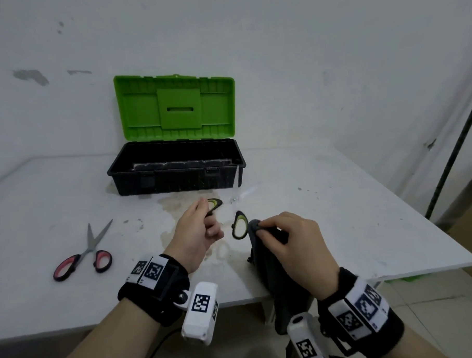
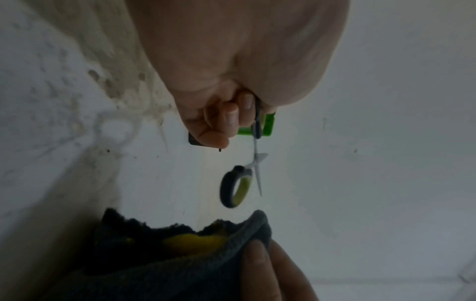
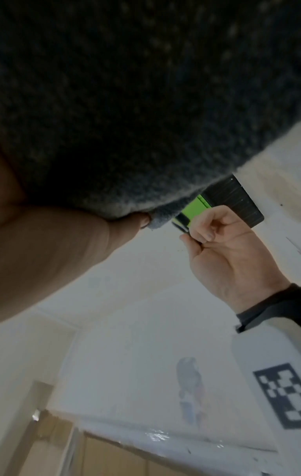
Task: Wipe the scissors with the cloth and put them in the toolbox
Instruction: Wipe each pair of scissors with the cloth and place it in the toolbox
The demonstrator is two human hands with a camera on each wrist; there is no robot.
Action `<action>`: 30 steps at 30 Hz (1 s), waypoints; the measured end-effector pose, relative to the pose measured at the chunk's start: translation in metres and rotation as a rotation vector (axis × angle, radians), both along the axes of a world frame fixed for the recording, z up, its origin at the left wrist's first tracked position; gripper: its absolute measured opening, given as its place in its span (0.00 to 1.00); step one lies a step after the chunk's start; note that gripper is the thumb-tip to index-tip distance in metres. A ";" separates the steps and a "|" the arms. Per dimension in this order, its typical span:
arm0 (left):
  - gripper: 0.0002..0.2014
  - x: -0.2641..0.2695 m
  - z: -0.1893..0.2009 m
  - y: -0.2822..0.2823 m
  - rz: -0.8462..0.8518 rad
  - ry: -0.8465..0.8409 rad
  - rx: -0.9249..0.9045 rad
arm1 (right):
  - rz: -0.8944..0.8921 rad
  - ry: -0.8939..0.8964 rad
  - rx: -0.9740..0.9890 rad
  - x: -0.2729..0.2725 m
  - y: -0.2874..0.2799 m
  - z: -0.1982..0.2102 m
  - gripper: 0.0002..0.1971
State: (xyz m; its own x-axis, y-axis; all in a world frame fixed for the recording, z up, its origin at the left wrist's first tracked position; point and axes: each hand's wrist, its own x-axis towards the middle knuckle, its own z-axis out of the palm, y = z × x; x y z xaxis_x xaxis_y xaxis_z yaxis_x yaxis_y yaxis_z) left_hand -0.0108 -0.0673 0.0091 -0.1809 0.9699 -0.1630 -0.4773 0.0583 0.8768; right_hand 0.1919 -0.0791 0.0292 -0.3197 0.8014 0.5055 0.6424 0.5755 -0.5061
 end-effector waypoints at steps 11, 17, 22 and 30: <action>0.12 0.008 -0.004 -0.004 -0.124 0.160 0.082 | 0.017 0.296 -0.558 -0.008 0.012 -0.002 0.05; 0.13 0.016 -0.008 -0.006 -0.130 0.414 0.082 | 0.051 0.377 -0.653 -0.018 0.010 -0.003 0.05; 0.12 0.018 -0.011 -0.001 0.008 0.381 0.083 | 0.071 0.269 -0.583 -0.015 0.002 -0.005 0.04; 0.12 0.007 -0.005 0.004 0.121 0.395 -0.014 | -0.005 0.125 -0.228 -0.008 -0.006 0.006 0.03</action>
State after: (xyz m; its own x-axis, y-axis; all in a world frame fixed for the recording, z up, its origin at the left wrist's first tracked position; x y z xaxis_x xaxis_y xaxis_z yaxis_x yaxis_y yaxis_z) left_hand -0.0043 -0.0630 0.0043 -0.3450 0.9359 -0.0711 -0.1085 0.0355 0.9935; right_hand 0.1837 -0.0850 0.0354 -0.2616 0.9007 0.3470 0.5691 0.4343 -0.6982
